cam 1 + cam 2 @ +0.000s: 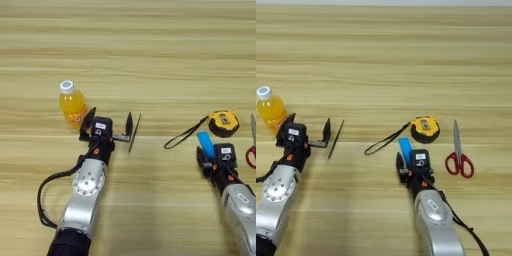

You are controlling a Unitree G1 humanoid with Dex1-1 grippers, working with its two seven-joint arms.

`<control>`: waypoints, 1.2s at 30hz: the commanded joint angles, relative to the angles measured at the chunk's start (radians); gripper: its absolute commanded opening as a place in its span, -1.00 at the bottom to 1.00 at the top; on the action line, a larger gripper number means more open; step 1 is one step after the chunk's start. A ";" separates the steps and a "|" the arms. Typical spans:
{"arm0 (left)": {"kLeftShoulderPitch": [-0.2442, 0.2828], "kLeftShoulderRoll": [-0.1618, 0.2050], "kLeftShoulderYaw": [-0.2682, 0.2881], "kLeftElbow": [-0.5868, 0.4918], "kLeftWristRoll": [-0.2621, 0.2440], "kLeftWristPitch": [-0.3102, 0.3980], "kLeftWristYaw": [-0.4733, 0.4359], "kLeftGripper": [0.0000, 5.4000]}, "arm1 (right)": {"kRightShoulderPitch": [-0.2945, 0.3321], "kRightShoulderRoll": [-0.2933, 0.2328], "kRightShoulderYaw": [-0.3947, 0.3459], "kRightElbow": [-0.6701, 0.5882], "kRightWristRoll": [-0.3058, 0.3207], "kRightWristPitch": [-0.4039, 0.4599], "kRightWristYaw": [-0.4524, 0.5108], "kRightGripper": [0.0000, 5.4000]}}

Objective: Move the objects on the table

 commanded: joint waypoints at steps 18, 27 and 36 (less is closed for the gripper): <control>-0.008 -0.007 -0.007 -0.005 0.011 0.017 0.007 1.00 | -0.002 0.002 0.027 -0.044 0.004 0.044 0.026 -0.48; -0.011 -0.008 -0.008 -0.001 0.013 0.017 0.007 1.00 | -0.063 0.017 0.081 -0.150 -0.014 0.091 0.032 -0.48; -0.013 -0.011 -0.009 -0.002 0.016 0.017 0.011 1.00 | -0.139 0.048 0.115 -0.160 -0.027 0.140 0.014 -0.48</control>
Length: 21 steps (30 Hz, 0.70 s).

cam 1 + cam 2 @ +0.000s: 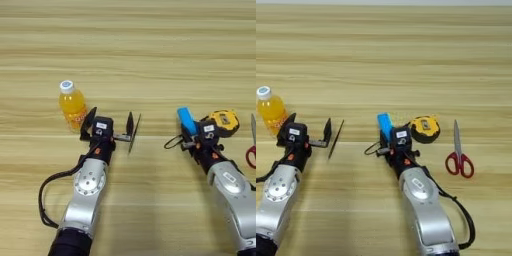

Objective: Move the objects on the table

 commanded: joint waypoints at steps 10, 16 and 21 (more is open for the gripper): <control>-0.009 -0.007 -0.007 -0.008 0.012 0.017 0.007 1.00 | -0.166 0.057 0.004 0.154 0.001 0.045 -0.020 -0.48; -0.004 -0.007 -0.007 -0.016 0.012 0.019 0.006 1.00 | -0.226 0.072 -0.016 0.269 0.010 0.028 -0.019 -0.48; 0.000 -0.007 -0.007 -0.022 0.013 0.021 0.007 1.00 | -0.256 0.087 -0.020 0.346 0.014 0.012 -0.012 -0.48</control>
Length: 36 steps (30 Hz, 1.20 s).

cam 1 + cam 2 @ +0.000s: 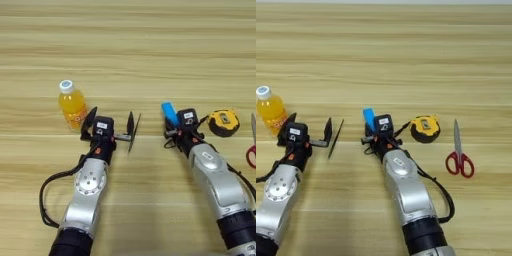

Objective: Move the objects on the table

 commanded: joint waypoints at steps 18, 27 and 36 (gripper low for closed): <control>0.004 -0.003 -0.008 -0.027 0.013 0.025 0.006 1.00 | -0.044 0.027 0.017 0.141 0.002 -0.050 0.023 -0.48; 0.002 -0.004 -0.009 -0.025 0.013 0.026 0.005 1.00 | -0.045 0.025 0.051 0.160 0.004 -0.076 0.083 -0.28; 0.002 -0.006 -0.010 -0.024 0.014 0.026 0.008 1.00 | -0.044 0.020 0.045 0.156 0.011 -0.107 0.094 0.08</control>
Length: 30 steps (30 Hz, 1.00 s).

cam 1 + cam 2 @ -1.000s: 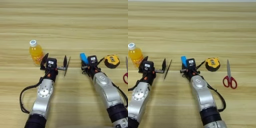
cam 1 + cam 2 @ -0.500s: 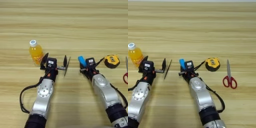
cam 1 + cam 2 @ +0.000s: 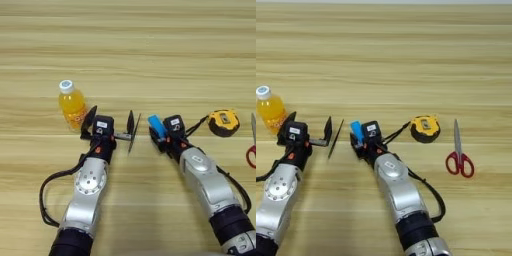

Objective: Move the objects on the table

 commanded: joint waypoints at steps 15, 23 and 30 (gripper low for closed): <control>-0.003 0.001 -0.011 -0.002 0.011 0.019 0.005 1.00 | -0.006 0.001 -0.016 -0.028 -0.005 -0.066 -0.011 0.67; -0.003 0.004 -0.011 -0.002 0.011 0.021 0.006 1.00 | 0.000 -0.010 -0.032 -0.068 -0.015 -0.090 -0.024 1.00; -0.003 0.007 -0.012 0.000 0.010 0.022 0.004 1.00 | -0.009 -0.040 -0.078 -0.098 -0.014 -0.115 -0.052 1.00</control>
